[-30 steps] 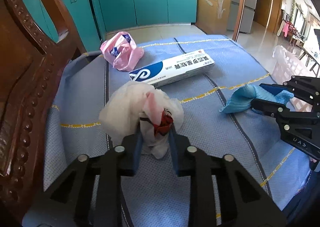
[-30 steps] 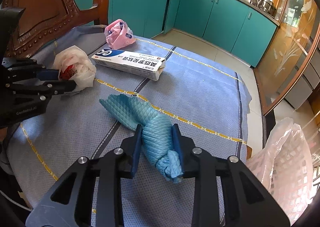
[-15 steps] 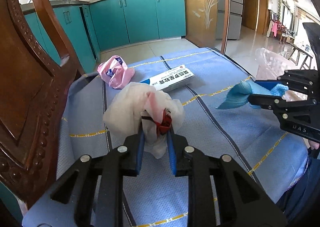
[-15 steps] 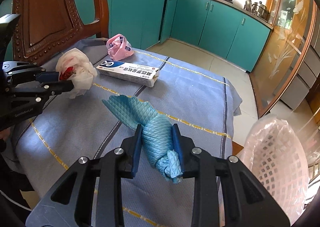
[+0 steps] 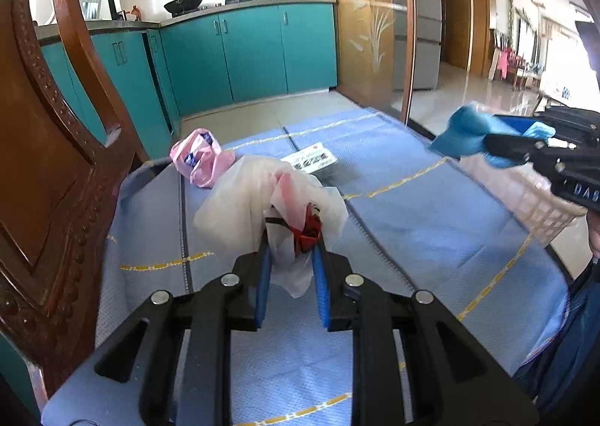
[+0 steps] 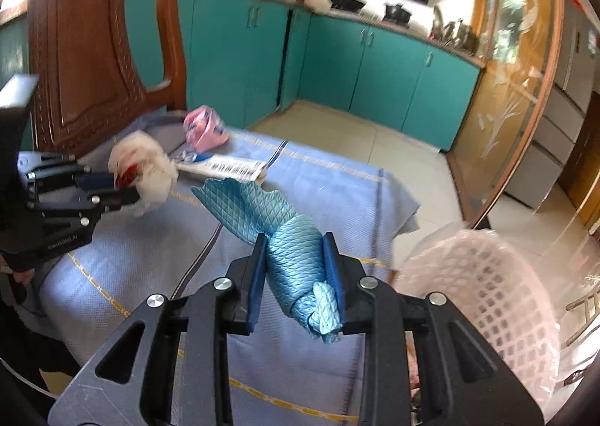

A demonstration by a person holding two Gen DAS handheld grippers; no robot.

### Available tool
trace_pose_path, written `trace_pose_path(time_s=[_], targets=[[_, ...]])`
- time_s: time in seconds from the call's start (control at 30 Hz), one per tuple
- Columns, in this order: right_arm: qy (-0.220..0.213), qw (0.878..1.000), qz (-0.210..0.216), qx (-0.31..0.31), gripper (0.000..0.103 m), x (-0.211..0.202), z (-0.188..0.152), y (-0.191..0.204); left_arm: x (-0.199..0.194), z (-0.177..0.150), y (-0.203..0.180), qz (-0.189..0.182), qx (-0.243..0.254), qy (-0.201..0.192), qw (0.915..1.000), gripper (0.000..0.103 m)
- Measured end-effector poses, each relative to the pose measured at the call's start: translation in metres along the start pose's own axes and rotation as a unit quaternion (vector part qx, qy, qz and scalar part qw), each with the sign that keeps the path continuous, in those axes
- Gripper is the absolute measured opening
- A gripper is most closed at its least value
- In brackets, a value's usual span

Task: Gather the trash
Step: 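Lift the cloth and white bag over the basket with both tools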

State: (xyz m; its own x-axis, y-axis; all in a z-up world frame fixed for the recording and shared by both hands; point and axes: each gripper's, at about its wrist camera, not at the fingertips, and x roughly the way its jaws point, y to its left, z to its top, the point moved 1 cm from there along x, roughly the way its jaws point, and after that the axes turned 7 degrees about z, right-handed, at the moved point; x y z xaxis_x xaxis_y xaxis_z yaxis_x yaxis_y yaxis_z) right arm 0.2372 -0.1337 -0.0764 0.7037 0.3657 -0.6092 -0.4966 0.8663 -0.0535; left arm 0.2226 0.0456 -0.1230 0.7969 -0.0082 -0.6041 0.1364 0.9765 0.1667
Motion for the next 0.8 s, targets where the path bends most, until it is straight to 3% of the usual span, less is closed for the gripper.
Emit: trace_pose_path(time_s=[0.13, 0.37, 0.53, 0.8], targets=[[-0.037, 0.998, -0.026, 0.032, 0.03, -0.037, -0.007, -0.029, -0.017, 0.012, -0.014, 0.012, 0.001, -0.027, 0.9996, 0.021], [-0.054, 0.988, -0.093, 0.107, 0.03, -0.084, -0.039, -0.094, -0.032, 0.046, -0.058, -0.056, -0.021, -0.035, 0.9976, 0.021], [-0.066, 0.98, -0.119, 0.144, 0.03, -0.111, -0.059, -0.124, -0.023, 0.073, -0.114, -0.118, -0.002, -0.026, 0.9927, 0.021], [-0.001, 0.968, -0.131, 0.212, 0.03, -0.1, -0.092, -0.16, 0.009, 0.1, -0.186, -0.201, 0.016, 0.015, 0.9793, 0.021]])
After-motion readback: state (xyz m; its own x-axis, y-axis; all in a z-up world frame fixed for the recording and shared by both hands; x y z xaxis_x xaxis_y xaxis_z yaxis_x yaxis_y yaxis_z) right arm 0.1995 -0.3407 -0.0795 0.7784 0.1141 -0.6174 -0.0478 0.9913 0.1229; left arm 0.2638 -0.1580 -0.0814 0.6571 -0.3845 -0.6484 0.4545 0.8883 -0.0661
